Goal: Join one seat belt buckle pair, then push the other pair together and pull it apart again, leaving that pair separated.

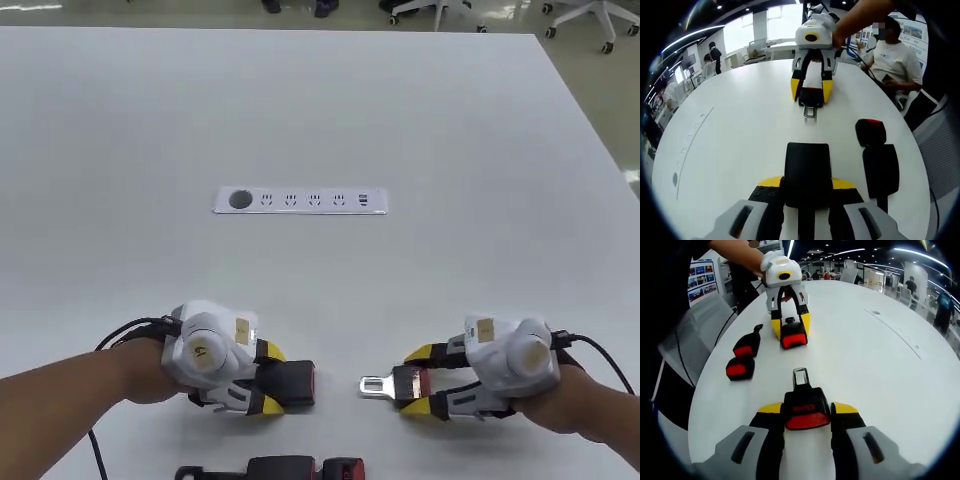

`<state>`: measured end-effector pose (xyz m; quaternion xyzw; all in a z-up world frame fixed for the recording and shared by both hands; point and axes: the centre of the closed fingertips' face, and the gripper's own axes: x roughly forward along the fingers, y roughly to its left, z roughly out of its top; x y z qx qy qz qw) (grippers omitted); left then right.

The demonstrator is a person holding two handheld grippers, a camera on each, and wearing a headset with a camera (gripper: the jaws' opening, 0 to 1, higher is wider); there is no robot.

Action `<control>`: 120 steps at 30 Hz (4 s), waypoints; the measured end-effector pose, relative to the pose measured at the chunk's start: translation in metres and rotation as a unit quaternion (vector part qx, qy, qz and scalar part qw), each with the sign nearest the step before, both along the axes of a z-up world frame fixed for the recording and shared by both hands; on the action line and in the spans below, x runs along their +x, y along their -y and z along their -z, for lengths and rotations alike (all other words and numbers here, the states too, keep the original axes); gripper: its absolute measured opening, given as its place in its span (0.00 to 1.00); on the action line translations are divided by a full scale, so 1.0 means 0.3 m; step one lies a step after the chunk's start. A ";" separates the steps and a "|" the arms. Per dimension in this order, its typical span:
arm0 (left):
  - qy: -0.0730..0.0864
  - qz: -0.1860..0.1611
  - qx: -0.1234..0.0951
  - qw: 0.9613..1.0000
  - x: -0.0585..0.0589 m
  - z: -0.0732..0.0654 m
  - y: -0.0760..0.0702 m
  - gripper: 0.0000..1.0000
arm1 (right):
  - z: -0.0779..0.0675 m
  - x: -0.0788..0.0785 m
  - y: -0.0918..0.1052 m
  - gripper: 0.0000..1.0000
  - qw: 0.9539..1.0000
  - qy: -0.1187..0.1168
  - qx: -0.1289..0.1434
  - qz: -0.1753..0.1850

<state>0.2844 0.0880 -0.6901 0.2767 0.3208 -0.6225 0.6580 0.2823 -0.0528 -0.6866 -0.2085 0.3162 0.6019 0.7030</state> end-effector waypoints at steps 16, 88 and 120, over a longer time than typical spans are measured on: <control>-0.001 -0.002 0.000 1.000 0.000 0.000 0.000 0.34 | -0.004 -0.008 0.067 0.34 1.000 0.001 0.002 0.005; -0.006 -0.380 -0.125 0.916 -0.086 -0.290 -0.194 1.00 | -0.285 -0.005 0.070 0.89 0.918 0.113 0.074 0.373; 0.030 -0.444 -0.198 0.873 -0.349 -0.432 -0.347 1.00 | -0.377 -0.309 0.117 0.98 0.894 0.139 0.099 0.415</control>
